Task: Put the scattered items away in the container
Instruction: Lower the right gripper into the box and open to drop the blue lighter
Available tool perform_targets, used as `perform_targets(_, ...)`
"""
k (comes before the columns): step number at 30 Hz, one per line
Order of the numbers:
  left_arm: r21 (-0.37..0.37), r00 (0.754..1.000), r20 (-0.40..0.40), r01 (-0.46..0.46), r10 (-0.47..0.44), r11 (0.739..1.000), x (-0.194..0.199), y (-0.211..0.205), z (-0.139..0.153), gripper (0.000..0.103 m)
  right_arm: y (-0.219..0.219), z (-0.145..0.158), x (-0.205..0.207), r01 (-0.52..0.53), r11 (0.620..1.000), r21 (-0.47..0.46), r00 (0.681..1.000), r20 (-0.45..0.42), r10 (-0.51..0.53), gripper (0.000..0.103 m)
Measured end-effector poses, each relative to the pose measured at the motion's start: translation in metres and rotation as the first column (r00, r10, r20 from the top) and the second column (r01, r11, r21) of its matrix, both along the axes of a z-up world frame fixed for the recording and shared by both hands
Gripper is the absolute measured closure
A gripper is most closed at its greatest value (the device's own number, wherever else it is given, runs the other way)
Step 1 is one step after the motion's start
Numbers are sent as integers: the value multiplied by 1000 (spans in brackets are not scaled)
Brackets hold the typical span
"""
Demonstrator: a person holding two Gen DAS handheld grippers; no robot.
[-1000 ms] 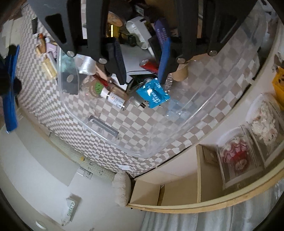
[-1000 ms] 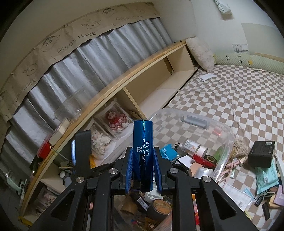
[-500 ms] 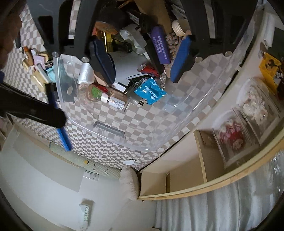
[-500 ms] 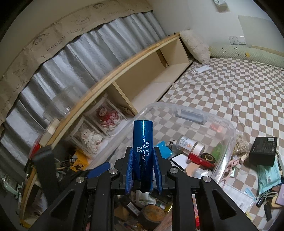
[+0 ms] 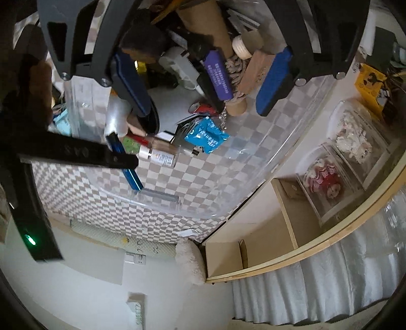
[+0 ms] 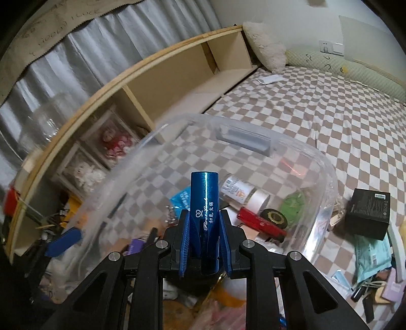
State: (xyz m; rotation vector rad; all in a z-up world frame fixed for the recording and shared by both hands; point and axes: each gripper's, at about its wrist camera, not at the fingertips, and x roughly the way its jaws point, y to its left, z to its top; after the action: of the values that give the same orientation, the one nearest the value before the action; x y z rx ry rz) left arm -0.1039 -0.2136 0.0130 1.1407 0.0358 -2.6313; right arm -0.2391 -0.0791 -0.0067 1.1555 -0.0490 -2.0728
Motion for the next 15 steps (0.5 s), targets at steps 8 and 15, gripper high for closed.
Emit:
perform_targets(8,2,1000,6,-6,6,1000,6,-3,-1,17,-6,0,-6,-1,1000,-23,1000,-19,0,80)
perform_targets(15,-3,1000,-11,-6,6,1000,8,1,1,8,-12,8,-3,-46,997,-66,999,-26,44,52)
